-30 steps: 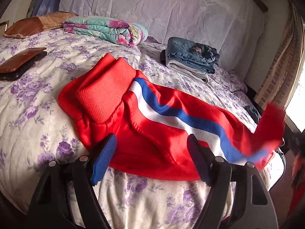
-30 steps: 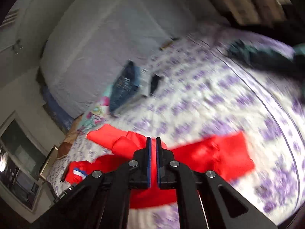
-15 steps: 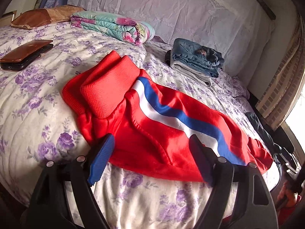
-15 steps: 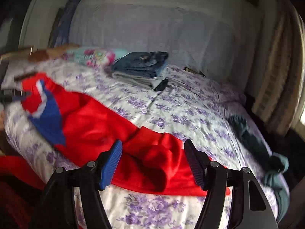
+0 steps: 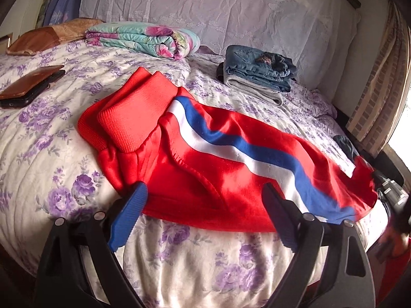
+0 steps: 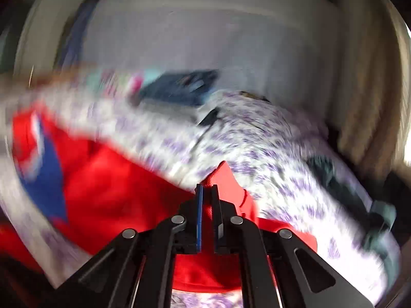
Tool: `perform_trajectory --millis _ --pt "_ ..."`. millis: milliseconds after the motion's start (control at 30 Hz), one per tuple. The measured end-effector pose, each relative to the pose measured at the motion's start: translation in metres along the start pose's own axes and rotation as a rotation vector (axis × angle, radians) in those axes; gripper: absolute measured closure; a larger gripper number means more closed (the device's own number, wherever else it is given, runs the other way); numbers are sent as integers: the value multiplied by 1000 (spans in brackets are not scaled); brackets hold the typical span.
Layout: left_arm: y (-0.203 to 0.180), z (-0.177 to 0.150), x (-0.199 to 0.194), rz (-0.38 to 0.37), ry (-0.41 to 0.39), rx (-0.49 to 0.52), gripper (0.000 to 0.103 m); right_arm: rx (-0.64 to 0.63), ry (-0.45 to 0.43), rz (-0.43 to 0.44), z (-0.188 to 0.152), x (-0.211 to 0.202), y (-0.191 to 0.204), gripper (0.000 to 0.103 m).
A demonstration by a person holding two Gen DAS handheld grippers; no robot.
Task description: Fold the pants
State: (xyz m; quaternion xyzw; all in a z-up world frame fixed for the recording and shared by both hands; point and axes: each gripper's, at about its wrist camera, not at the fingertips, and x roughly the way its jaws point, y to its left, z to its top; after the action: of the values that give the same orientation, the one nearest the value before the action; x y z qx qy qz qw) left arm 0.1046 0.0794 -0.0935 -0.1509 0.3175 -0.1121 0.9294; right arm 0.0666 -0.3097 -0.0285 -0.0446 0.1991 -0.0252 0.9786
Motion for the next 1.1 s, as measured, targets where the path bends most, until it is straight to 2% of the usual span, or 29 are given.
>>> perform_trajectory --millis 67,133,200,267,333,433,467,500,567,633,700,733,767,800,833,867,933,1033,1100 --pt "1 0 0 -4 -3 -5 14 321 -36 61 -11 -17 -64 97" --pt "2 1 -1 -15 -2 -13 14 542 0 58 -41 -18 -114 97" --pt "4 1 -2 -25 -1 -20 14 714 60 -24 -76 -17 -152 93" --pt "5 2 -2 -32 1 -26 14 837 35 -16 -97 -29 -174 93" --pt "5 2 -2 -34 2 -36 14 807 -44 -21 -90 -46 -172 93" --pt "5 2 -3 -30 1 -39 14 595 -95 24 -52 -54 -132 89" --pt "5 1 -3 -28 1 -37 14 518 -101 43 -41 -54 -114 79" --pt "5 1 -2 -26 1 -36 14 439 -102 62 -33 -50 -94 61" --pt "5 1 -3 -26 3 -36 14 275 -85 84 -23 -38 -56 50" --pt "6 1 -3 -32 5 -39 14 190 -6 92 -25 -17 -39 50" --pt "8 2 -3 -43 9 -47 14 219 124 101 -45 14 -41 50" --pt "9 2 -4 -50 11 -52 14 277 207 97 -63 33 -50 52" --pt "10 3 -4 -58 12 -56 14 342 201 137 -79 39 -59 57" --pt "11 3 -4 -63 13 -57 14 373 143 149 -84 31 -63 68" --pt "11 3 -4 -65 12 -56 14 393 165 141 -83 28 -66 70" --pt "10 2 -4 -62 10 -53 14 414 164 146 -78 24 -67 70" --pt "6 0 -2 -42 3 -29 11 412 104 212 -56 14 -60 68" --pt "-7 -5 3 18 -3 52 7 268 80 327 -8 19 -17 68" --pt "-16 -9 6 71 -5 105 6 171 118 420 22 38 21 61"
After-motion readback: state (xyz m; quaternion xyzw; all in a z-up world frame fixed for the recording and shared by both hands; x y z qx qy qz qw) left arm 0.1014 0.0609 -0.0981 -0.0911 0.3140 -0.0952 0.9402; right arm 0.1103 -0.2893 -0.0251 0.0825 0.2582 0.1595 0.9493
